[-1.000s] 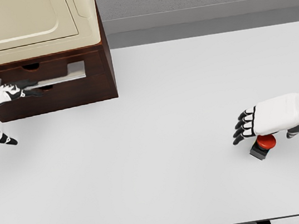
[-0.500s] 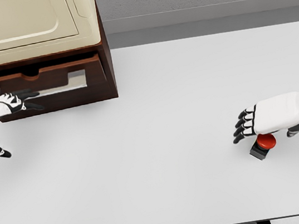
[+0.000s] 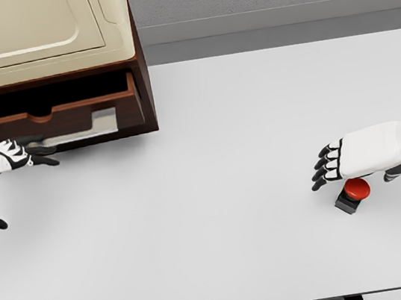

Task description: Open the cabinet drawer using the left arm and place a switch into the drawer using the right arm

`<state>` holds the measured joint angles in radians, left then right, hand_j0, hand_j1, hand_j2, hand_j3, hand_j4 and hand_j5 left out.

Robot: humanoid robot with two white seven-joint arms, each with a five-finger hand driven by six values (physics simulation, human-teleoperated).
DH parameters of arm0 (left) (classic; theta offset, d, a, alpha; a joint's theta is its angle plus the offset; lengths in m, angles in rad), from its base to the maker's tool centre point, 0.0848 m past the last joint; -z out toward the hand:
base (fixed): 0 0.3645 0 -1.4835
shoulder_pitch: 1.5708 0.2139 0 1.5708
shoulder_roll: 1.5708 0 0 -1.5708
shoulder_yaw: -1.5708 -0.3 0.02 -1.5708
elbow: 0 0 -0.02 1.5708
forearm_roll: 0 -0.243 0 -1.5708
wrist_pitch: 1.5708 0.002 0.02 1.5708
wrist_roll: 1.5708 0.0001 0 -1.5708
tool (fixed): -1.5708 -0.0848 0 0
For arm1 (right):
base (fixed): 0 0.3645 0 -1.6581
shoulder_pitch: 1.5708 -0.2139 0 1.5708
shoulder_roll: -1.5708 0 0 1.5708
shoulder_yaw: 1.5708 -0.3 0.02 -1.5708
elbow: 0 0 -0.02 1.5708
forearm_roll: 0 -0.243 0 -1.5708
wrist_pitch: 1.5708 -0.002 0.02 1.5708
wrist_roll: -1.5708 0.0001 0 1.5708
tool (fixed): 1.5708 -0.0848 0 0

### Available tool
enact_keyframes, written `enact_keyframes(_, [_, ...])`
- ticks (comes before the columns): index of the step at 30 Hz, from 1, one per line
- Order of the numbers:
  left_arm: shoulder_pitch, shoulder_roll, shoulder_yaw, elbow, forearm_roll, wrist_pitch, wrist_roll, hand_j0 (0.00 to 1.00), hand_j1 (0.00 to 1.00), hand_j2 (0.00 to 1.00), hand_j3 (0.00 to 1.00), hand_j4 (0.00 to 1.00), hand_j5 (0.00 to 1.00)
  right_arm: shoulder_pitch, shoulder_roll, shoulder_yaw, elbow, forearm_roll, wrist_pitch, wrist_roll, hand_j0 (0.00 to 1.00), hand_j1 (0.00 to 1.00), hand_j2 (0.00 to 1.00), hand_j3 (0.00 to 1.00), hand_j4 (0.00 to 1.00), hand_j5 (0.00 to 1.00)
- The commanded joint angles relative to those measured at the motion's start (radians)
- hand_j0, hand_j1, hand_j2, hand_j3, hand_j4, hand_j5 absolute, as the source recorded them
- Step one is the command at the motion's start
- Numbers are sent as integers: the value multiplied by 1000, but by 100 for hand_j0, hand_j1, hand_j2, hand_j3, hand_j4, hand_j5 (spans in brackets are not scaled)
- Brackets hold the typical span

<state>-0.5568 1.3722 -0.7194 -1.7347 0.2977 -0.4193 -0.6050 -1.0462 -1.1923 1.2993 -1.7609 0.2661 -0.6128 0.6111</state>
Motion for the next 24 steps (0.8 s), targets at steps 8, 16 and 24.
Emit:
enact_keyframes(8, [0, 44, -17, -26, 104, -36, -6, 100, 100, 100, 100, 100, 100, 0, 2, 8, 0, -4, 2, 0, 100, 100, 100, 100, 100, 100])
enact_keyframes(16, [0, 80, -34, -28, 127, -85, -6, 100, 100, 100, 100, 100, 100, 0, 2, 11, 0, -4, 2, 0, 100, 100, 100, 100, 100, 100])
enact_keyframes(24, [-2, 88, -34, -23, 169, -84, -6, 100, 100, 100, 100, 100, 100, 0, 5, 21, 0, -4, 2, 0, 100, 100, 100, 100, 100, 100])
